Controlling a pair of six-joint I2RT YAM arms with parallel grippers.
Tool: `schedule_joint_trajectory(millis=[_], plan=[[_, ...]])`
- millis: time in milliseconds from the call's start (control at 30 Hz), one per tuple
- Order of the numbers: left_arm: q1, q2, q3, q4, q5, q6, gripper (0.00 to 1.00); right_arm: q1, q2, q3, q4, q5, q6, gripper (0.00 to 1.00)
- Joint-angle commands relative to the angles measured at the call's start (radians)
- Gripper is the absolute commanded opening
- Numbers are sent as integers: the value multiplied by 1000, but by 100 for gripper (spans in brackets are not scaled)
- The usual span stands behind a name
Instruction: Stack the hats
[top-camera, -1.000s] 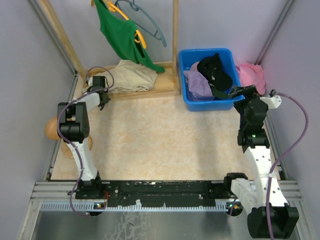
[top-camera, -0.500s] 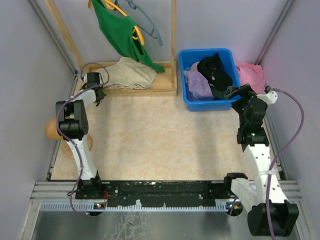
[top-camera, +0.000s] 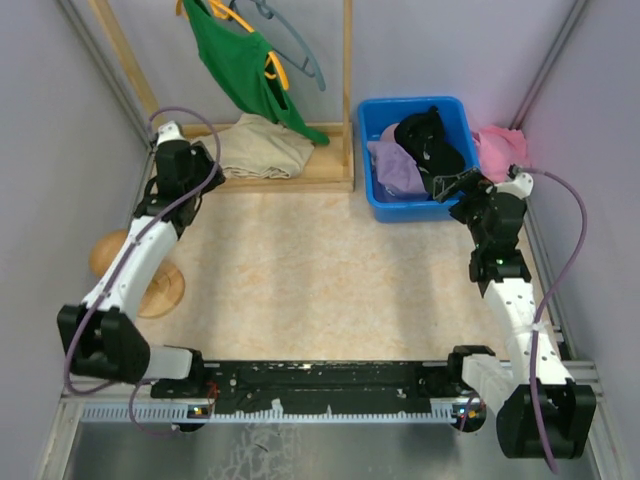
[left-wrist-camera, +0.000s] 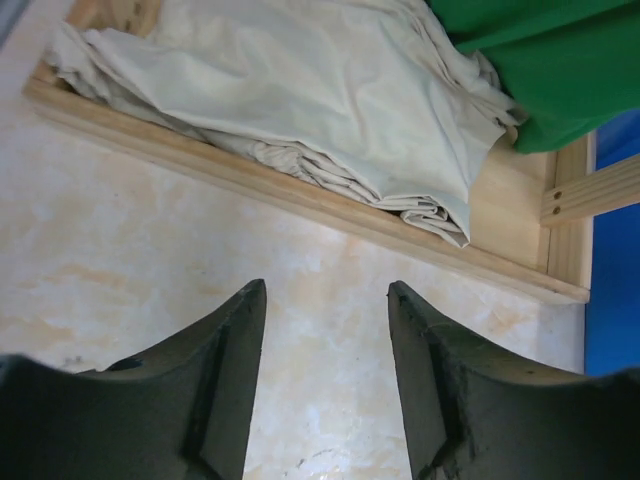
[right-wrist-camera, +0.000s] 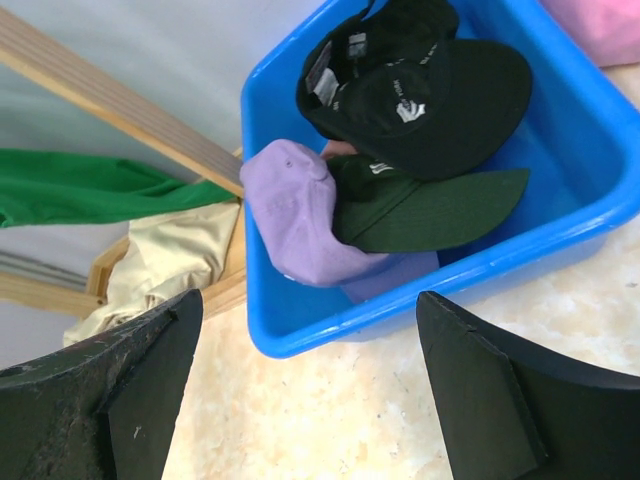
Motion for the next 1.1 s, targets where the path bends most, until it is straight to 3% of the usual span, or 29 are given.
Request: schedule_joint_trajectory(millis=[0, 167, 267, 367, 567, 800, 900, 1067], plan=[[40, -168, -38, -146, -30, -22, 61, 9, 2, 15, 62, -84, -16, 88], [127, -329, 1, -324, -75, -60, 73, 20, 12, 16, 62, -127, -12, 88], [191, -406, -4, -383, -135, -76, 90, 29, 11, 25, 53, -149, -11, 88], [228, -427, 33, -419, -199, -72, 99, 47, 5, 29, 47, -158, -16, 88], [366, -412, 67, -463, -113, -62, 99, 84, 28, 59, 15, -178, -36, 89], [746, -367, 43, -403, 347, -63, 99, 111, 54, 153, -79, -167, -96, 89], [763, -386, -3, -378, 387, -113, 99, 135, 67, 186, -114, -139, -118, 89], [768, -398, -77, -397, 315, -94, 99, 168, 83, 216, -131, -126, -129, 89]])
